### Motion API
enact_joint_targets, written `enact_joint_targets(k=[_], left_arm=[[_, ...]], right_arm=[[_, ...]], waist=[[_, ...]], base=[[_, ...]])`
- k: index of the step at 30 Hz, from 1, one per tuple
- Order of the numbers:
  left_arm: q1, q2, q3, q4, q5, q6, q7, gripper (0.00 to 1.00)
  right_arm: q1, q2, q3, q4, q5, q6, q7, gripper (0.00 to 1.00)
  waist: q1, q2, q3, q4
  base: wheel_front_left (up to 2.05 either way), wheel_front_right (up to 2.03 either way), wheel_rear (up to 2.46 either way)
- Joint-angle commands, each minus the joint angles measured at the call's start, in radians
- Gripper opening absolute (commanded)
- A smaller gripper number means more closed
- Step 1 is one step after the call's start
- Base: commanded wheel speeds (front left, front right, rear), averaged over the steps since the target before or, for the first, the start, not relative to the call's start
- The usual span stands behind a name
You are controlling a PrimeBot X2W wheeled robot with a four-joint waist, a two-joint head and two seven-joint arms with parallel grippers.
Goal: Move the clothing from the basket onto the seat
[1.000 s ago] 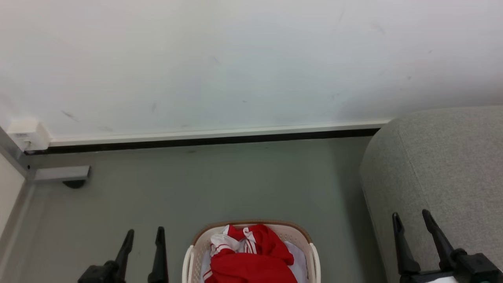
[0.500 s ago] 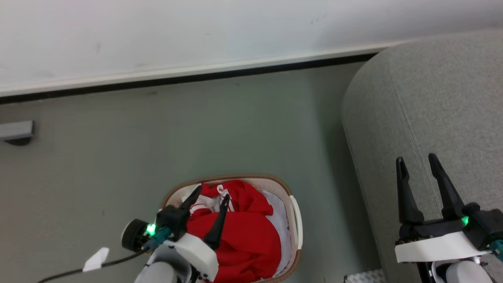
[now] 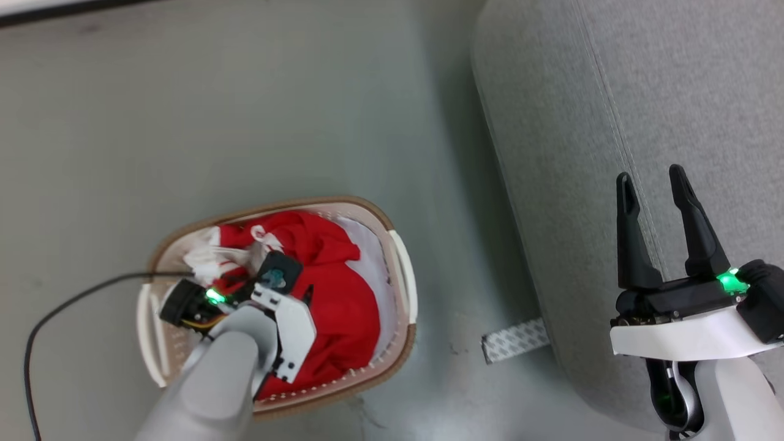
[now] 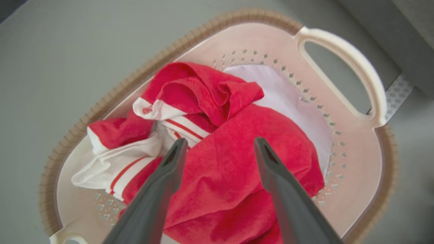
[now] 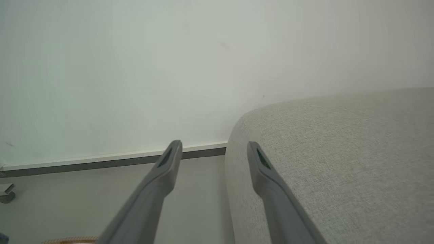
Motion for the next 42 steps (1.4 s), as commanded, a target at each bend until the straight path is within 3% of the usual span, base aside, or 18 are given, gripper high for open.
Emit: enact_joint_targets(k=[1,10,15,16,17,23,31,36,42], left_arm=[[-0.049,0.019,-0.012,0.048,0.028,0.017,0.041,1.0],[-0.202,0.055,-0.083,0.21,0.105,0.029,0.2,1.0],[-0.231,0.054,-0.097,0.255,0.112,0.034,0.23,1.0],[-0.232,0.052,-0.096,0.263,0.106,0.032,0.232,0.23],[-0.234,0.05,-0.096,0.266,0.1,0.036,0.224,0.0],[-0.207,0.0,-0.04,0.255,0.01,0.046,0.119,0.0],[-0.065,-0.045,0.032,0.2,-0.157,-0.015,-0.071,0.0],[0.061,-0.048,-0.031,0.086,-0.276,-0.062,-0.103,0.0],[0.18,-0.046,-0.12,-0.169,-0.409,-0.056,-0.042,0.0]], right_arm=[[-0.021,0.0,0.002,-0.013,0.018,-0.002,0.0,1.0],[-0.048,0.0,0.033,-0.054,0.06,-0.002,0.0,1.0],[-0.046,0.0,0.045,-0.057,0.069,-0.002,0.0,1.0],[-0.044,0.0,0.048,-0.055,0.068,-0.002,0.0,1.0],[-0.043,0.0,0.049,-0.054,0.068,-0.002,0.0,1.0],[-0.017,0.0,0.026,-0.033,0.06,-0.002,0.0,1.0],[0.063,-0.001,0.007,0.012,0.03,-0.002,0.0,1.0],[0.138,-0.002,-0.009,0.044,-0.003,-0.002,0.0,1.0],[0.219,-0.001,-0.021,0.07,-0.032,-0.002,0.0,1.0]], waist=[[-0.0003,0.0,0.077,-0.059],[-0.0003,0.0,0.16,-0.082],[-0.0003,0.0,0.182,-0.087],[-0.0003,0.0,0.184,-0.089],[-0.0003,0.0,0.185,-0.09],[-0.0003,0.0,0.141,-0.064],[-0.0003,0.0,-0.075,0.024],[-0.0003,0.0,-0.244,0.09],[-0.0003,0.0,-0.399,0.156]], base=[[0.0,0.0,0.0],[0.0,0.0,0.0],[0.0,0.0,0.0],[0.0,0.0,0.0],[0.0,0.0,0.0],[0.0,0.0,0.0],[0.0,0.0,0.0],[0.0,0.0,0.0],[0.0,0.0,0.0]])
